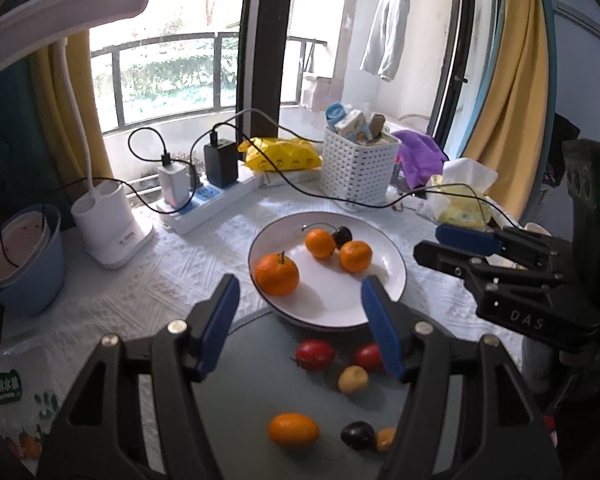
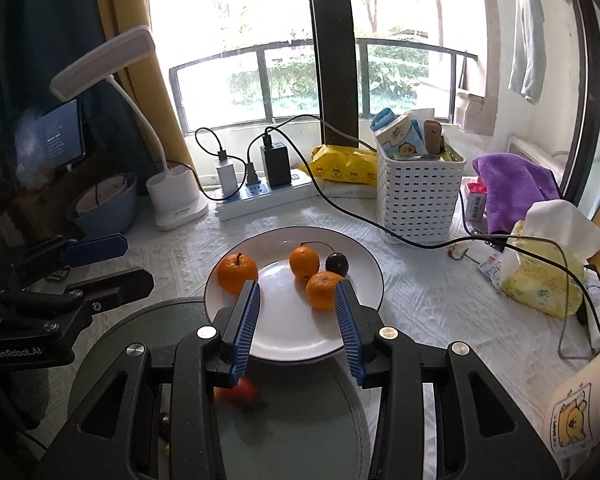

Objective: Organize fruits
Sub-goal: 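Withdraw both open grippers from the plate back over the tray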

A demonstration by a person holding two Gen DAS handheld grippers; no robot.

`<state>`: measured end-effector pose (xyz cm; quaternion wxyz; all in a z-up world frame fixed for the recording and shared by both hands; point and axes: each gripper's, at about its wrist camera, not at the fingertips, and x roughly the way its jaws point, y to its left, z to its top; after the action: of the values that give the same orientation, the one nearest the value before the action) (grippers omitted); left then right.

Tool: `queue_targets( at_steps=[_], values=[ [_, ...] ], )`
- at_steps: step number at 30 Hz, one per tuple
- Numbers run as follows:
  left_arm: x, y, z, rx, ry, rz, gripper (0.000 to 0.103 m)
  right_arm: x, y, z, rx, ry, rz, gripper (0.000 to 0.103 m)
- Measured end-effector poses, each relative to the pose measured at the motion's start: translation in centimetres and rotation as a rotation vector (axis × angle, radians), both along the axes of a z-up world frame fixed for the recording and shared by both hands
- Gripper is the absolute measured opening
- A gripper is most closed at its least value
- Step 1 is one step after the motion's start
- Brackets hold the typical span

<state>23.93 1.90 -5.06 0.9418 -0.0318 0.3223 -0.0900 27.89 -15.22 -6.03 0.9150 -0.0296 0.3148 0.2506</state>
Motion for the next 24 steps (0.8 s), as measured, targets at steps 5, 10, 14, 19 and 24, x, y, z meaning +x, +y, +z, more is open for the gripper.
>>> queue_targets(
  at_steps=[5, 10, 14, 19, 24],
  values=[
    [-1.6, 0.3, 0.1, -0.005, -0.013, 0.008, 0.065, -1.5, 0.1, 0.4, -0.005, -0.011, 0.003, 0.041],
    [-3.4, 0.8, 0.1, -0.013, -0.023, 0.020, 0.065, -3.1, 0.5, 0.7, -0.013, -0.025, 0.009, 0.041],
    [-4.7, 1.0, 0.0, -0.017, -0.030, 0.026, 0.065, -4.6, 0.9, 0.9, -0.017, -0.034, 0.015, 0.041],
    [-6.5, 1.5, -0.5, -0.021, -0.033, 0.032, 0.065, -6.4, 1.3, 0.5, -0.026, -0.033, 0.021, 0.041],
    [-8.3, 2.0, -1.5, -0.030, -0.025, 0.045, 0.065, -7.8, 1.9, -0.3, -0.038, -0.022, 0.028, 0.041]
  ],
)
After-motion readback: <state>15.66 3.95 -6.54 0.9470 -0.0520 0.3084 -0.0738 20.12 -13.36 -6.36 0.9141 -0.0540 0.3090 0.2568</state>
